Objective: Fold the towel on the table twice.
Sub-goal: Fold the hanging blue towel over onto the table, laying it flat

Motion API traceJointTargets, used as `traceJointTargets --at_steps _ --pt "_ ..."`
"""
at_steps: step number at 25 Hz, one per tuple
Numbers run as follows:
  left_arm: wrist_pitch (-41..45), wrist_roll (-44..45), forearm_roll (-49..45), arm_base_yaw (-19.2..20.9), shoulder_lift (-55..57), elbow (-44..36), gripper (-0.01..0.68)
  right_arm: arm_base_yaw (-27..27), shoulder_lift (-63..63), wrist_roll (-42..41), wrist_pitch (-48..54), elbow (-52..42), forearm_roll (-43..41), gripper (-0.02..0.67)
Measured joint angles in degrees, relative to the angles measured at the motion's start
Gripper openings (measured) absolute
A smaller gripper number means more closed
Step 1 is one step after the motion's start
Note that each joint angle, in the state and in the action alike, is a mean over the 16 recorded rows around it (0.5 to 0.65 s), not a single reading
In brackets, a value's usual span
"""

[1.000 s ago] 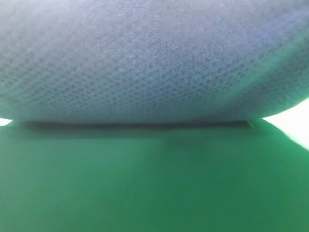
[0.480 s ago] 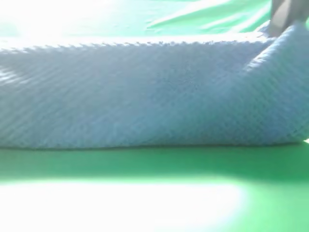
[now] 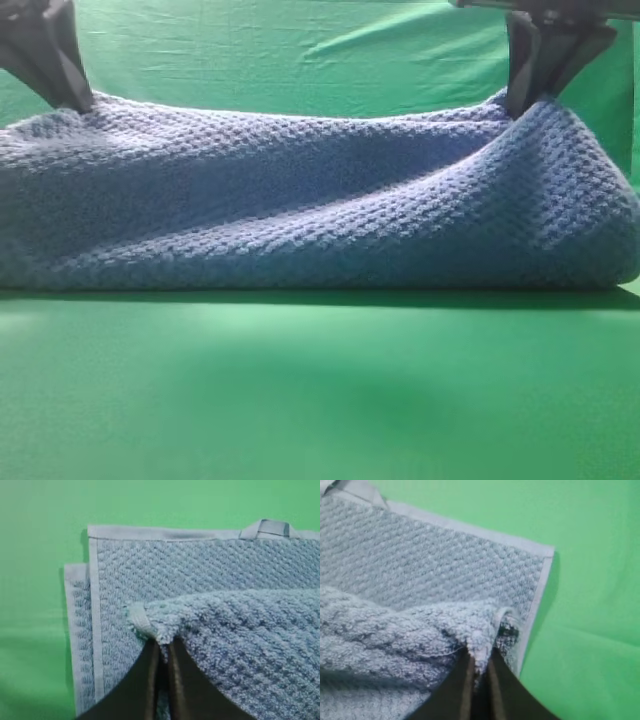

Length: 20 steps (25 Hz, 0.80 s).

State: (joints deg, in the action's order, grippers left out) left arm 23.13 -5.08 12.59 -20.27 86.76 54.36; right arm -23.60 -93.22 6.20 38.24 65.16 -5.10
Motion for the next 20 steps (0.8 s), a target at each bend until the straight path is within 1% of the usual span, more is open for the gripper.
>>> traceJointTargets --at_steps 4,9,20 --pt "-0.6 -1.1 -2.7 0.0 4.1 3.7 0.0 0.9 -3.4 -0.8 -3.0 2.3 -0.1 0.0" --pt "-2.1 -4.0 -7.4 0.0 8.1 6.4 0.0 1.3 -7.4 -1.8 -5.6 5.4 -0.4 0.0" --pt "-6.9 -10.2 -15.5 0.0 13.6 7.8 0.0 1.4 -14.7 -3.0 -7.6 11.2 -0.7 0.0"
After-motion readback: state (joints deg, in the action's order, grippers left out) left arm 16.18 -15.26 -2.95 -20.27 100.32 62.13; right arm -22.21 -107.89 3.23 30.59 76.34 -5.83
